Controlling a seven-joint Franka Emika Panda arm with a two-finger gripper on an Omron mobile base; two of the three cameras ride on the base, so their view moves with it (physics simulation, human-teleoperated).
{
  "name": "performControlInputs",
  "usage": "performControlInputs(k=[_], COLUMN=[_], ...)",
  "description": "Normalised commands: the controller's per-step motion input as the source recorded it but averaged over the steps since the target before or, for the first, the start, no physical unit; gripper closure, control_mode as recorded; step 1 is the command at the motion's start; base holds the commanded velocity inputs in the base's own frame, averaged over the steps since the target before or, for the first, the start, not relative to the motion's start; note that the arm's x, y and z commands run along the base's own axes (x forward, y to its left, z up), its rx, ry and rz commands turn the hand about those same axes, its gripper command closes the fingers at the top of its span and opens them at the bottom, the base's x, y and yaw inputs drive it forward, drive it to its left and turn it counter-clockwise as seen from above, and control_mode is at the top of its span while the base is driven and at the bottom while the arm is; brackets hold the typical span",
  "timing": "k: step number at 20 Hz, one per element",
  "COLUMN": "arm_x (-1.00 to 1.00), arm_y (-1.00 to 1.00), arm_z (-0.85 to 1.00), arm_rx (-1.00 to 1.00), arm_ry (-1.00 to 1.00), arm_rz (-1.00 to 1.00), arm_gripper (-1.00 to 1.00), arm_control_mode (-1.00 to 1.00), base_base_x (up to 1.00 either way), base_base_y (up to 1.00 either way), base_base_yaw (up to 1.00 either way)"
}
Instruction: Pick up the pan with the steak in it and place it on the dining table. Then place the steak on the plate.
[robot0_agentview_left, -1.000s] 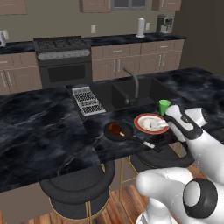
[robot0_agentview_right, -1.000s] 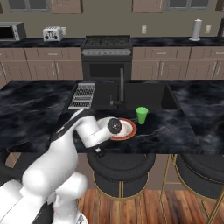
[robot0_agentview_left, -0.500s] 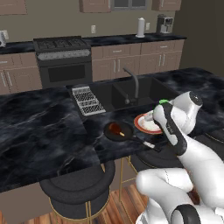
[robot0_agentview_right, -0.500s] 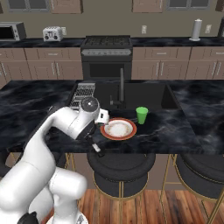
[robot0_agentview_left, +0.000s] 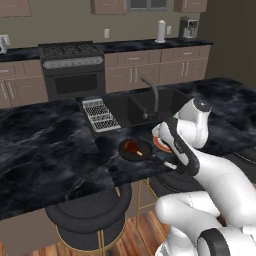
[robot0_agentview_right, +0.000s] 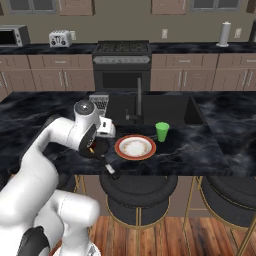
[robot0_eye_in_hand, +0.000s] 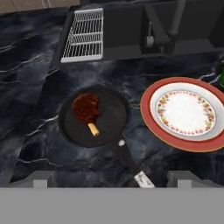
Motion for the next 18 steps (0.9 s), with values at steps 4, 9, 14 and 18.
performControlInputs(k=[4, 9, 14, 18], arm_x=[0.53, 0.5, 0.45, 0.16], arm_y=[0.2, 0.35, 0.39, 0.09], arm_z=[-0.02, -0.18, -0.26, -0.18], arm_rx=[-0.02, -0.01, -0.02, -0.05], arm_ry=[0.14, 0.12, 0.1, 0.07], arm_rz=[0.0, 0.0, 0.0, 0.04], arm_gripper=[-1.0, -1.0, -1.0, -1.0], arm_control_mode=[-1.0, -1.0, -1.0, -1.0], base_base_x=[0.0, 0.0, 0.0, 0.0], base_base_y=[0.0, 0.0, 0.0, 0.0], base_base_yaw=[0.0, 0.0, 0.0, 0.0])
